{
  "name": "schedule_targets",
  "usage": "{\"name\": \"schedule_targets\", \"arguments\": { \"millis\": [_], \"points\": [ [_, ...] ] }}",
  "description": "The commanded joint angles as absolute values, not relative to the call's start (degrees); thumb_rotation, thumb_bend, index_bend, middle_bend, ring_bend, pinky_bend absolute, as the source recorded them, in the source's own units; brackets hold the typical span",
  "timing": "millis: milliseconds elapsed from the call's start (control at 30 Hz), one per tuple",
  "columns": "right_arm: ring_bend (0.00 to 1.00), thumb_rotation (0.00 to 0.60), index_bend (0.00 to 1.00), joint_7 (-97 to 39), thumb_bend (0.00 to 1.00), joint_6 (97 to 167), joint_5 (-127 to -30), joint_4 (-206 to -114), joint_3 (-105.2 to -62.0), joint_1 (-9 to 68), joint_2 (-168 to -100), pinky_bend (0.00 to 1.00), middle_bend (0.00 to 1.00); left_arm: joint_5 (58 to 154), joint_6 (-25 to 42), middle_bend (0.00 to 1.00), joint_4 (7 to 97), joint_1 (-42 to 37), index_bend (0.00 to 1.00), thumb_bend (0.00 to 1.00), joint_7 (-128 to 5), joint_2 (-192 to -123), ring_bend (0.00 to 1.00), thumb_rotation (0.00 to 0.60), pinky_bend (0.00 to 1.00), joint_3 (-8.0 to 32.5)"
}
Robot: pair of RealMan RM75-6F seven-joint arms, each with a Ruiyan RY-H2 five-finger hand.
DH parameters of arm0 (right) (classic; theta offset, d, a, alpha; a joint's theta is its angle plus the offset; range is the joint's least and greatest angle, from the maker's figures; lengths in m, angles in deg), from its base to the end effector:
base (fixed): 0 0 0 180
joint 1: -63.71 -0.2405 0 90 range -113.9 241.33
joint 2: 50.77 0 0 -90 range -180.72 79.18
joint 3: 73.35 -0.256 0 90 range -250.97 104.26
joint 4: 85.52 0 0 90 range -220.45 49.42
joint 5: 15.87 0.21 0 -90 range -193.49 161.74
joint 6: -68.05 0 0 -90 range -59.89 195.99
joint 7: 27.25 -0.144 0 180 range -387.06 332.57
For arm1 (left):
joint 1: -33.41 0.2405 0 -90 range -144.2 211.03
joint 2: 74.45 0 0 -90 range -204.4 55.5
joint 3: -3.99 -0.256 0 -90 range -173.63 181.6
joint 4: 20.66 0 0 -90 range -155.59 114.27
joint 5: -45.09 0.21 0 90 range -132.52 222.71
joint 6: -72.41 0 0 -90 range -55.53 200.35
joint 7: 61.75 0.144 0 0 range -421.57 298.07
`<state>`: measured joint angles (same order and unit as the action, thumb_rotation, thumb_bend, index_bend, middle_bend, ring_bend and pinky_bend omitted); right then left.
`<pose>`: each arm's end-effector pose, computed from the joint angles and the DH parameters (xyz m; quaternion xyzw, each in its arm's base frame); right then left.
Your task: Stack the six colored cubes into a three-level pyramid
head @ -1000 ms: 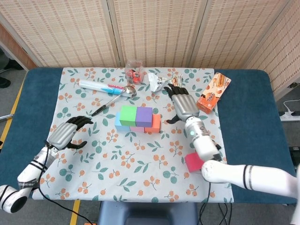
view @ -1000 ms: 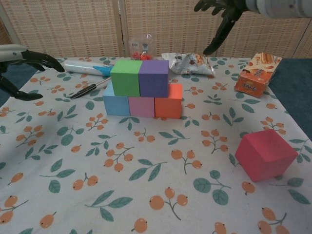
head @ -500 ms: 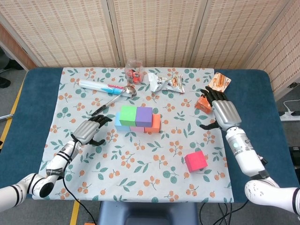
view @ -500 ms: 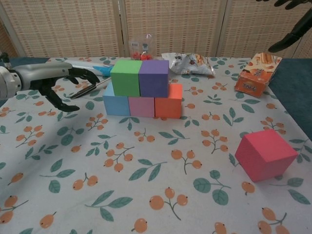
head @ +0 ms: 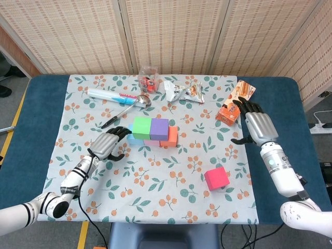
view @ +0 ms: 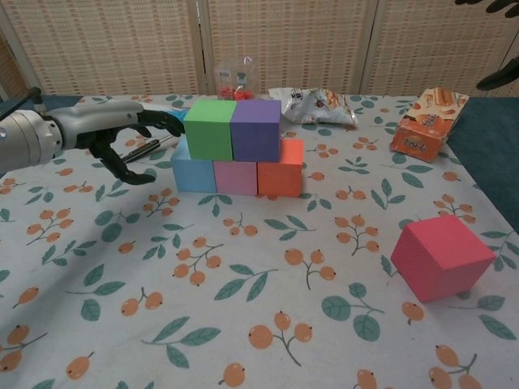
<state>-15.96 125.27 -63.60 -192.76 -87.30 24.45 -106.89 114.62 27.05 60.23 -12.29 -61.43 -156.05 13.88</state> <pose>-0.1750 -0.3485 0.1559 0.6281 -0.4618 0.3815 0.4967 -0.1592 0.3727 0.0127 -0.7477 -0.4209 -0.3684 0.3579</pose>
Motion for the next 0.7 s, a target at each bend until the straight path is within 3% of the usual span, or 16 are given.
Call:
{"name": "schedule_targets", "arguments": {
  "millis": [33,700],
  "points": [
    [0.02,0.6,0.0,-16.28,0.0,125.18,-63.55,-192.68,-87.39,24.57,-106.8,0.16,0.09,114.49,27.18,0.1,60.24,-12.46,0.13,0.32,-61.12,-156.17,0.06,0.6,0.15,13.77],
    [0.02,0.6,0.0,-17.01,0.0,123.2,-63.65,-191.16,-86.84,24.8,-107.19,0.16,0.09,111.88,26.98,0.1,60.39,-12.47,0.13,0.32,-59.26,-155.39,0.06,0.6,0.15,13.41]
  ]
}}
